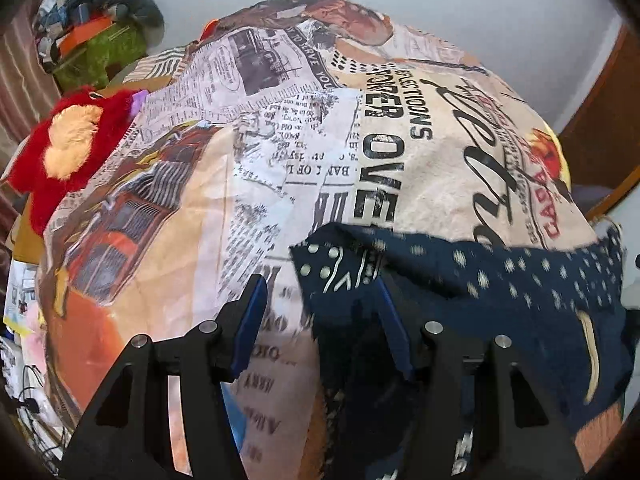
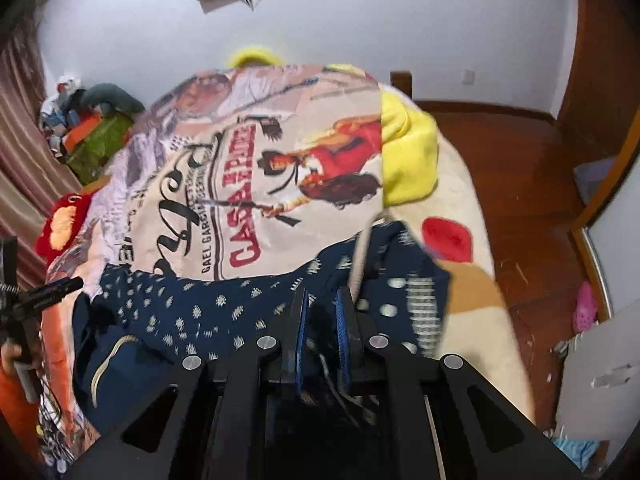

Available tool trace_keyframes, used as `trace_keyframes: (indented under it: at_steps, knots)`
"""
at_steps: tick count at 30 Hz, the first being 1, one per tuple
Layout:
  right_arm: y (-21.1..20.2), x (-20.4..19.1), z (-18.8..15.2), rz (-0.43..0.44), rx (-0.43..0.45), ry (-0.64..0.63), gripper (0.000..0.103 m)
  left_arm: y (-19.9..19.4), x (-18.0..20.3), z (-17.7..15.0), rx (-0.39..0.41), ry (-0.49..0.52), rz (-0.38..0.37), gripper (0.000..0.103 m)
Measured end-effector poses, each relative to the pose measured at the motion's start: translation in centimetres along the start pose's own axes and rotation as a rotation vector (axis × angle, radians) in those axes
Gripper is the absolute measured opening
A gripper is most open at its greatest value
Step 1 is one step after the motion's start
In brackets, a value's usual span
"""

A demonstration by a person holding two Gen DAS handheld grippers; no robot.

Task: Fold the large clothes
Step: 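Fold the jacket over onto itself with the right gripper while the left gripper holds the bundle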

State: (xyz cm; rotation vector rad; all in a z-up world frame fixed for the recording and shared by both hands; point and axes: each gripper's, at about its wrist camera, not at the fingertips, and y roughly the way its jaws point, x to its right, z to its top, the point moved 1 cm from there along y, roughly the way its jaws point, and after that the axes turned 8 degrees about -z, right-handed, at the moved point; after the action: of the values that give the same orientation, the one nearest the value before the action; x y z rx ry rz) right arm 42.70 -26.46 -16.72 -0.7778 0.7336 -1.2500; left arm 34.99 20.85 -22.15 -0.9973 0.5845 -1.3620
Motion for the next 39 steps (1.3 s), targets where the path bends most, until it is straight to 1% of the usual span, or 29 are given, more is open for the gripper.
trace_keyframes:
  at_steps: [2,4,6,9,12,16,17,19,21,23,24,25,27,28,30,32,33,34,36,39]
  knots:
    - [-1.5,0.8,-0.7,-0.012,0.021,-0.020,0.009,-1.0,0.0,-1.1,-0.004,0.025,-0.012,0.056]
    - [-3.2,1.7,-1.9,0.003,0.025,-0.027,0.009,-2.0,0.2,-2.9,-0.025,0.050,-0.032,0.056]
    - [-4.5,2.3,-3.5,0.046,0.004,-0.030,0.009,-2.6,1.0,-5.0,-0.060,0.086,-0.065,0.056]
    - [-5.4,2.1,-5.7,0.075,-0.028,-0.041,0.009,-2.6,2.9,-7.2,-0.104,0.129,-0.099,0.056]
    - [-5.4,0.9,-7.9,0.098,-0.069,-0.066,0.009,-2.1,5.6,-8.8,-0.132,0.179,-0.138,0.061]
    - [-4.0,-2.2,-10.3,0.127,-0.141,-0.141,0.009,-0.1,9.0,-9.5,-0.170,0.226,-0.158,0.062]
    - [-3.8,-2.8,-10.7,0.123,-0.145,-0.156,0.009,0.2,9.7,-9.4,-0.167,0.235,-0.156,0.062]
    - [-3.3,-4.0,-11.0,0.088,-0.128,-0.189,0.009,0.9,11.3,-8.7,-0.140,0.253,-0.125,0.062]
    - [-2.7,-5.0,-10.8,0.067,-0.118,-0.213,0.009,1.3,12.3,-7.2,-0.121,0.249,-0.129,0.062]
    - [-2.0,-5.7,-10.0,0.072,-0.115,-0.222,0.009,1.7,12.7,-5.7,-0.114,0.223,-0.148,0.062]
    - [-1.8,-6.0,-9.6,0.075,-0.111,-0.224,0.009,2.1,12.9,-4.5,-0.106,0.195,-0.151,0.062]
    - [-1.3,-6.3,-9.0,0.081,-0.105,-0.230,0.009,2.3,13.0,-3.6,-0.095,0.180,-0.157,0.062]
    - [0.1,-6.9,-7.3,0.063,-0.094,-0.244,0.009,2.6,12.9,-1.6,-0.060,0.153,-0.155,0.062]
    - [0.5,-7.0,-6.6,0.050,-0.092,-0.248,0.009,2.8,12.5,-0.3,-0.035,0.132,-0.129,0.062]
    - [1.8,-6.8,-4.1,-0.007,-0.072,-0.246,0.009,2.9,11.2,1.9,0.020,0.095,-0.064,0.062]
    - [2.4,-5.9,-2.0,-0.030,-0.046,-0.201,0.009,2.9,9.8,3.2,0.040,0.070,-0.010,0.062]
    - [2.5,-5.0,-0.9,-0.032,-0.033,-0.166,0.009,2.9,8.5,3.9,0.043,0.046,0.010,0.062]
    - [2.5,-4.4,-0.2,-0.036,-0.025,-0.139,0.009,2.9,7.7,4.3,0.041,0.031,0.008,0.062]
    - [2.2,-3.3,0.9,-0.057,-0.006,-0.114,0.009,2.8,5.7,4.4,0.027,0.002,-0.018,0.062]
    - [0.8,-2.9,1.7,-0.050,0.036,-0.122,0.009,3.2,4.1,4.1,-0.012,-0.002,-0.058,0.063]
